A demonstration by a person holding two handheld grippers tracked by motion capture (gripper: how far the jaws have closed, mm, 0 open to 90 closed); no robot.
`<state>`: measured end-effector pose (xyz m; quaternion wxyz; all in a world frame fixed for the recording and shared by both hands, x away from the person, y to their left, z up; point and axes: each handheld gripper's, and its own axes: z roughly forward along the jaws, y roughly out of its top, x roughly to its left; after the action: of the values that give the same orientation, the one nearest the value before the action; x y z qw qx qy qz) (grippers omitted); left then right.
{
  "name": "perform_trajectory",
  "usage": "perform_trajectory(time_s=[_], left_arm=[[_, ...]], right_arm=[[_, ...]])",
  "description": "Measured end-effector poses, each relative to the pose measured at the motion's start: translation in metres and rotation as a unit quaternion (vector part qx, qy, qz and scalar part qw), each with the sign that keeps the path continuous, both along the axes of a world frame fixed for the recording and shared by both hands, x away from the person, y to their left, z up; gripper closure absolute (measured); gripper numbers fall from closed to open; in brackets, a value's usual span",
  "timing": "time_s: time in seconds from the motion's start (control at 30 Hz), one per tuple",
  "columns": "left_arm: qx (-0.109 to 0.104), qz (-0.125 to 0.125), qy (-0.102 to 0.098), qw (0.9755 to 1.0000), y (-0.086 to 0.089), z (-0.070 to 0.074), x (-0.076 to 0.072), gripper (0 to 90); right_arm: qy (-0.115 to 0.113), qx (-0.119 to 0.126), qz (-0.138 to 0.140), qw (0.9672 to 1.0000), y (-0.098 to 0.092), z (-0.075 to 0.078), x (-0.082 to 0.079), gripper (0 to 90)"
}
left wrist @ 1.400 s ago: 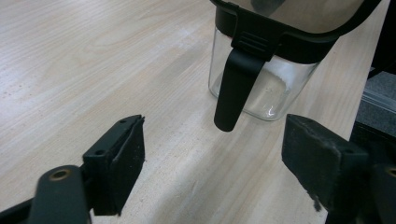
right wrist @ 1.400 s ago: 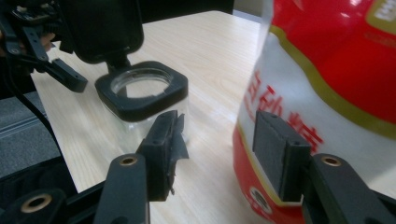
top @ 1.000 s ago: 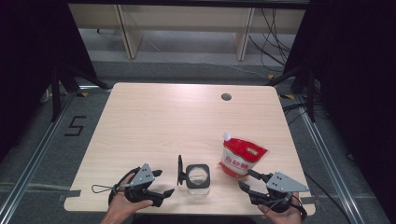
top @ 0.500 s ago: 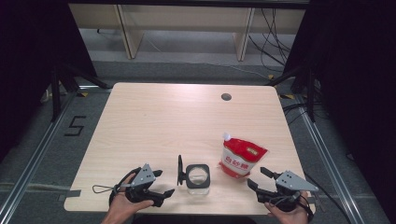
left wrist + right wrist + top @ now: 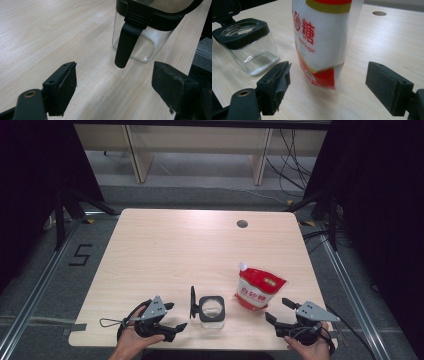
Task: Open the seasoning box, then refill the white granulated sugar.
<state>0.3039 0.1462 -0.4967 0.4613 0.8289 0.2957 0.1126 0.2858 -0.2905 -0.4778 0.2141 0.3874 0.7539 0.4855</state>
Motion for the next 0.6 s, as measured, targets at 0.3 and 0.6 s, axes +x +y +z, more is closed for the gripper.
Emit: perform_trajectory(time_s=[0.3, 0.6], left_arm=[[0.002, 0.002, 0.002, 1.0000, 0.0020, 0.0014, 0.0008, 19.9], [0.001, 0.007, 0.002, 1.0000, 0.0023, 0.0009, 0.0004, 19.9]], right_arm=[[0.005, 0.000, -0.003, 1.0000, 0.0028, -0.0016, -0.0003, 17.6], [0.003, -0.006, 0.015, 0.9999, 0.0045, -0.0047, 0.0068, 16.0]])
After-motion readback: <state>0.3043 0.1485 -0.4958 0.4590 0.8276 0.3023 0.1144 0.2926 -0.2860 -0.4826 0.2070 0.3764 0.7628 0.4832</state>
